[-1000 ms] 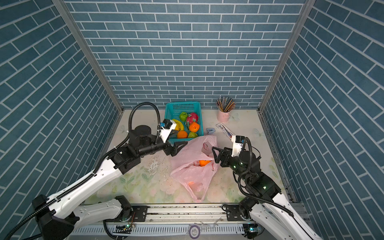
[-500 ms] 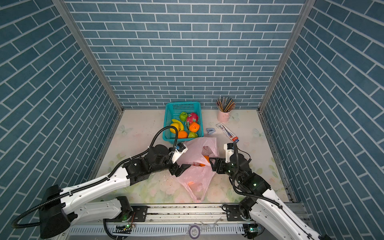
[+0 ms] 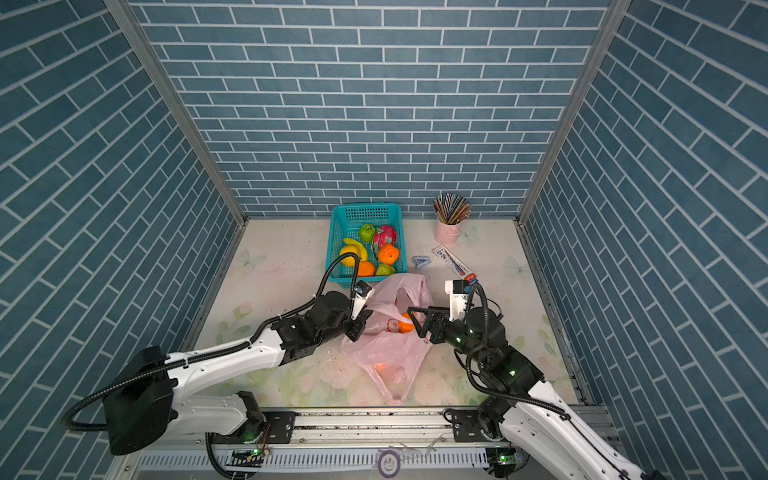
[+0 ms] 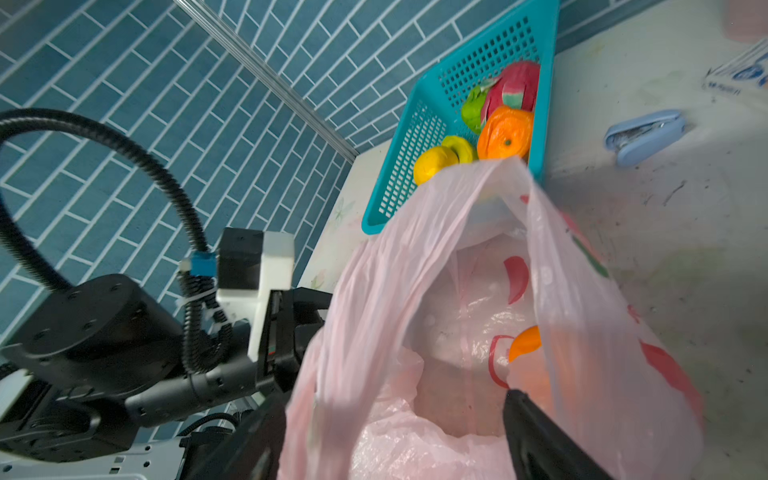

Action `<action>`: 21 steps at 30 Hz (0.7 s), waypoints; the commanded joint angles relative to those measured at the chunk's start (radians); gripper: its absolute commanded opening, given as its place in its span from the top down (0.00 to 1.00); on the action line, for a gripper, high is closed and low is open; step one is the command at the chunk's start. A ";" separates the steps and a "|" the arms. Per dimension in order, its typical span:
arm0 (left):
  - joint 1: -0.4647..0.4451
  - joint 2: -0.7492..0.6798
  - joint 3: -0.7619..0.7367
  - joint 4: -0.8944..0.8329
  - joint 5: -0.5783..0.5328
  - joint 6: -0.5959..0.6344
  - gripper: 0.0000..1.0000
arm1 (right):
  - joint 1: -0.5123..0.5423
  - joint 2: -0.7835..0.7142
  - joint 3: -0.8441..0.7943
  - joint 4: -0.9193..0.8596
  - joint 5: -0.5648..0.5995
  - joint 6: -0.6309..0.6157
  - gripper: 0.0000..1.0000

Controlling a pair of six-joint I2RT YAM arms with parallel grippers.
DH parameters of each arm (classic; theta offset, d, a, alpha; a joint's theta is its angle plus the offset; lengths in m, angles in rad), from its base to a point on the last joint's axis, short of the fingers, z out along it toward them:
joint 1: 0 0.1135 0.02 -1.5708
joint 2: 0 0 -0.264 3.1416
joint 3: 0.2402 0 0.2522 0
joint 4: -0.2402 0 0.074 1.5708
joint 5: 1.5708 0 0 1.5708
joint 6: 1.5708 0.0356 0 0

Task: Untie the knot of the plastic bag and take out the fruit
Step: 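Move the left gripper to the bag rim while the right reaches toward the bag opening, then hold the pink bag rim open with the left gripper while the right reaches inside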

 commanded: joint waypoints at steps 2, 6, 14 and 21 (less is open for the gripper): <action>0.053 0.031 0.073 0.054 0.010 -0.061 0.86 | 0.003 -0.124 0.000 -0.081 0.089 0.004 0.19; 0.083 0.044 0.111 0.075 0.041 -0.081 0.93 | 0.004 -0.160 -0.044 -0.070 0.018 -0.031 0.29; 0.100 0.060 0.168 0.098 0.102 -0.062 0.95 | 0.046 0.236 -0.036 0.155 -0.096 -0.043 0.34; 0.153 0.046 0.166 0.140 0.147 -0.079 0.95 | 0.134 0.398 -0.092 0.208 -0.153 -0.011 0.47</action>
